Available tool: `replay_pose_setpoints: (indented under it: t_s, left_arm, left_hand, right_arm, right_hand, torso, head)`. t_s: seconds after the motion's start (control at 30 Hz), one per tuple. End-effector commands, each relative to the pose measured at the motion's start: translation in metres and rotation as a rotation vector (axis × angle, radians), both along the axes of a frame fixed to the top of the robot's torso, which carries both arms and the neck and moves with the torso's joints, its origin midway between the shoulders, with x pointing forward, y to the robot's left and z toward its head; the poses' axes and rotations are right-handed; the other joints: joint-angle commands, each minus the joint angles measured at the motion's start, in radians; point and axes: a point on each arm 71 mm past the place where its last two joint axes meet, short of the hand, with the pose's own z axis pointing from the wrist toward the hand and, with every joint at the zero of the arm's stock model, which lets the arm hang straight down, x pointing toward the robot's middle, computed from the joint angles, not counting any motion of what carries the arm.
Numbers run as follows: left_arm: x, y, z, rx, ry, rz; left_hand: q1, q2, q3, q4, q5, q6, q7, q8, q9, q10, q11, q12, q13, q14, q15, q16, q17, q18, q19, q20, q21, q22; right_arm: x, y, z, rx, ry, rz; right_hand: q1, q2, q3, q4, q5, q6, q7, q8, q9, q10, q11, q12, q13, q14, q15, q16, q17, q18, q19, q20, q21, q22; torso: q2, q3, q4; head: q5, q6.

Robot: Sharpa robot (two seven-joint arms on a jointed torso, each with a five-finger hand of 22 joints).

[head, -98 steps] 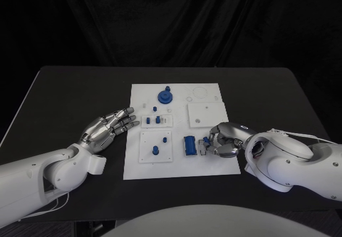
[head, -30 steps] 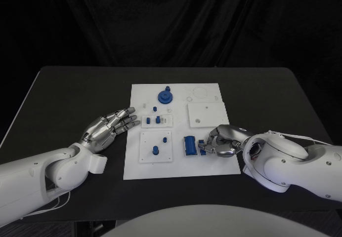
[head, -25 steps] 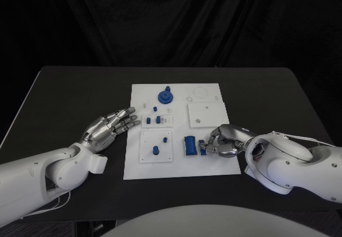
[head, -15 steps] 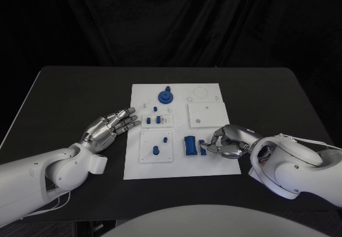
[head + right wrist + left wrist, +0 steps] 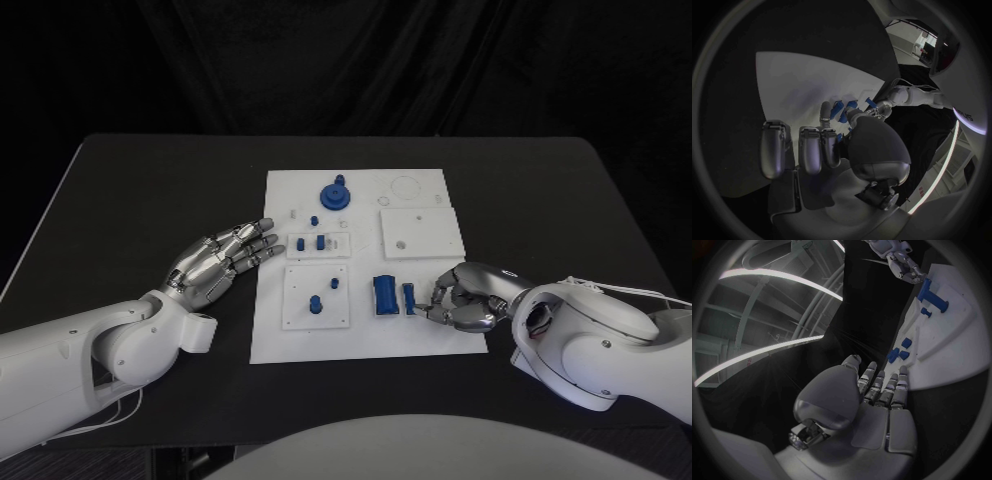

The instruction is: Assemble the parts on the task board

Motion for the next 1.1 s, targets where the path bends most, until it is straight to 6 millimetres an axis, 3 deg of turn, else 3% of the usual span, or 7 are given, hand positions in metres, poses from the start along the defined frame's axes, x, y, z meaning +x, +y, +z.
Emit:
replay_pose_setpoints:
  t_s: [0.03, 0.33, 0.7, 0.8, 1.03, 1.1]
  left_arm:
    - [-0.0036, 0.001, -0.0076, 0.021, 0.034, -0.002]
    - [-0.0045, 0.001, -0.0089, 0.021, 0.037, -0.002]
    - [-0.0053, 0.0007, -0.0104, 0.021, 0.041, -0.003]
    - [-0.0055, 0.0007, -0.0108, 0.021, 0.042, -0.004]
    - [-0.0059, 0.0007, -0.0116, 0.022, 0.044, -0.004]
    - [-0.0059, 0.0007, -0.0117, 0.022, 0.044, -0.003]
  left_hand:
    - [-0.009, 0.003, 0.006, -0.002, 0.007, 0.0, 0.004, 0.005, 0.0, -0.004, -0.002, 0.001, 0.0, -0.005, -0.001, 0.003, 0.001, -0.016, -0.001, 0.007, -0.005, -0.001]
    - [-0.01, 0.002, 0.008, -0.004, 0.007, 0.0, 0.004, 0.005, 0.0, -0.004, -0.002, 0.001, 0.0, -0.005, -0.001, 0.003, 0.001, -0.016, -0.001, 0.007, -0.006, -0.002]
    - [-0.01, 0.002, 0.008, -0.004, 0.007, 0.0, 0.004, 0.005, 0.0, -0.004, -0.002, 0.001, 0.0, -0.005, -0.001, 0.003, 0.001, -0.016, -0.001, 0.007, -0.006, -0.002]
    - [-0.01, 0.002, 0.008, -0.004, 0.007, 0.0, 0.004, 0.005, 0.0, -0.004, -0.002, 0.001, 0.0, -0.005, -0.001, 0.003, 0.001, -0.016, -0.001, 0.007, -0.006, -0.002]
    - [-0.01, 0.002, 0.008, -0.004, 0.007, 0.0, 0.004, 0.005, 0.0, -0.004, -0.002, 0.001, 0.0, -0.005, -0.001, 0.003, 0.001, -0.016, -0.001, 0.007, -0.006, -0.002]
    - [-0.01, 0.002, 0.008, -0.004, 0.007, 0.0, 0.004, 0.005, 0.0, -0.004, -0.002, 0.001, 0.0, -0.005, -0.001, 0.003, 0.001, -0.016, -0.001, 0.007, -0.006, -0.002]
  right_arm:
    - [-0.0025, 0.0005, -0.0026, -0.03, 0.028, 0.012]
    - [0.0001, -0.0014, -0.005, -0.041, 0.032, 0.003]
    - [0.0033, -0.0018, -0.0062, -0.038, 0.022, -0.003]
    - [0.004, -0.0019, -0.0067, -0.04, 0.023, -0.002]
    - [0.0063, -0.0017, -0.0087, -0.049, 0.028, 0.001]
    - [0.007, -0.0015, -0.0095, -0.053, 0.031, 0.003]
  right_hand:
    - [0.012, 0.002, -0.003, -0.005, 0.007, 0.006, 0.0, -0.004, 0.002, 0.106, 0.001, 0.003, 0.264, 0.107, 0.003, 0.003, 0.263, 0.004, 0.041, 0.002, -0.004, 0.216]
    - [0.018, 0.003, -0.003, -0.005, 0.008, 0.008, 0.0, -0.004, 0.003, 0.106, 0.001, 0.003, 0.264, 0.107, 0.003, 0.003, 0.263, 0.004, 0.041, 0.002, -0.004, 0.216]
    - [-0.015, 0.038, -0.019, 0.01, -0.008, 0.019, -0.002, -0.004, 0.009, 0.106, -0.001, 0.003, 0.264, 0.107, 0.002, 0.003, 0.263, 0.004, 0.042, 0.001, -0.003, 0.217]
    - [-0.044, 0.064, -0.031, 0.011, -0.046, 0.024, -0.004, -0.004, 0.014, 0.106, -0.003, 0.003, 0.264, 0.107, 0.0, 0.003, 0.263, 0.004, 0.041, 0.0, -0.006, 0.216]
    - [-0.045, 0.071, -0.033, 0.008, -0.063, 0.027, -0.006, -0.004, 0.017, 0.106, -0.004, 0.003, 0.264, 0.107, 0.0, 0.003, 0.263, 0.004, 0.041, -0.001, -0.006, 0.216]
    - [-0.019, 0.072, -0.029, 0.003, -0.065, 0.028, -0.008, -0.003, 0.02, 0.106, -0.006, 0.003, 0.264, 0.107, -0.002, 0.003, 0.263, 0.004, 0.041, -0.002, -0.007, 0.216]
  torso:
    - [0.0, 0.0004, 0.0015]
    - [0.002, 0.0009, 0.001]
    - [0.001, 0.0004, 0.0011]
    - [0.001, -0.0002, 0.0015]
    - [0.001, -0.0003, 0.0002]
    - [0.001, -0.0007, 0.001]
  head:
    - [-0.002, 0.0]
    - [0.0, 0.0]
    - [0.0, 0.0]
    - [0.001, 0.0]
    - [0.002, 0.0]
    - [0.001, 0.0]
